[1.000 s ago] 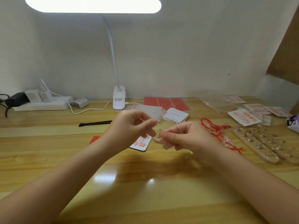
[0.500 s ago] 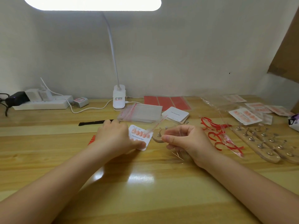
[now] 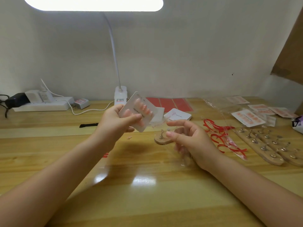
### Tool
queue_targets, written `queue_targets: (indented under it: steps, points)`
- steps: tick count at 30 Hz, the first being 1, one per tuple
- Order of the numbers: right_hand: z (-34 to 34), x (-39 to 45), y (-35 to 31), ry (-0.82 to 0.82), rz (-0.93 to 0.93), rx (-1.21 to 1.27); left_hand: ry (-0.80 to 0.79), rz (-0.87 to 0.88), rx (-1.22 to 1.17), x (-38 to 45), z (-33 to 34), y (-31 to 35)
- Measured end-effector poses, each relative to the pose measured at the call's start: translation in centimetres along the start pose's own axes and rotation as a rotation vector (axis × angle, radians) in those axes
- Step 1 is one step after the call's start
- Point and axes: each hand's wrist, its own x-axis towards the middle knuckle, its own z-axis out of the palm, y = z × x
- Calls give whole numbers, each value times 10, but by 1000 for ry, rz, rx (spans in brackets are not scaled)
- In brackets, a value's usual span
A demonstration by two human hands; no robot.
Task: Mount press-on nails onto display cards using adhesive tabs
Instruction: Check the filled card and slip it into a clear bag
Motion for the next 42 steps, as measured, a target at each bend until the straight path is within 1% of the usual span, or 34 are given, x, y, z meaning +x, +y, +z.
queue_targets:
  steps: [2,5,9,14,20,24,26,30,32,35,38,42]
  points:
    - [-1,0,-4,-43,-11,-7,-27,24,-7,0,-1,3]
    - [-2,-1,-11,-112,-45,-30,-24,59,-36,1,-4,8]
    - [-3,-2,-18,-234,-64,18,-35,167,-15,0,-7,12]
    - [-4,-2,-24,-290,-40,67,-117,297,-3,-1,-6,15]
    - [-6,-1,-27,-397,-7,284,-54,557,102,-4,-3,7]
    - [-7,-1,-27,-449,-1,382,24,566,97,0,-6,4]
    - [-8,-1,-27,-461,4,399,37,580,111,-1,-6,3]
    - [-6,-3,-27,-458,32,376,-9,727,111,-10,3,4]
    - [-5,-4,-27,-453,50,356,-16,767,108,-13,8,7]
    - [-4,-4,-28,-491,65,362,-41,792,84,-19,13,13]
    - [-6,-4,-29,-537,47,370,-120,799,66,-25,18,18]
    - [-9,-4,-30,-552,67,372,-221,807,95,-26,16,24]
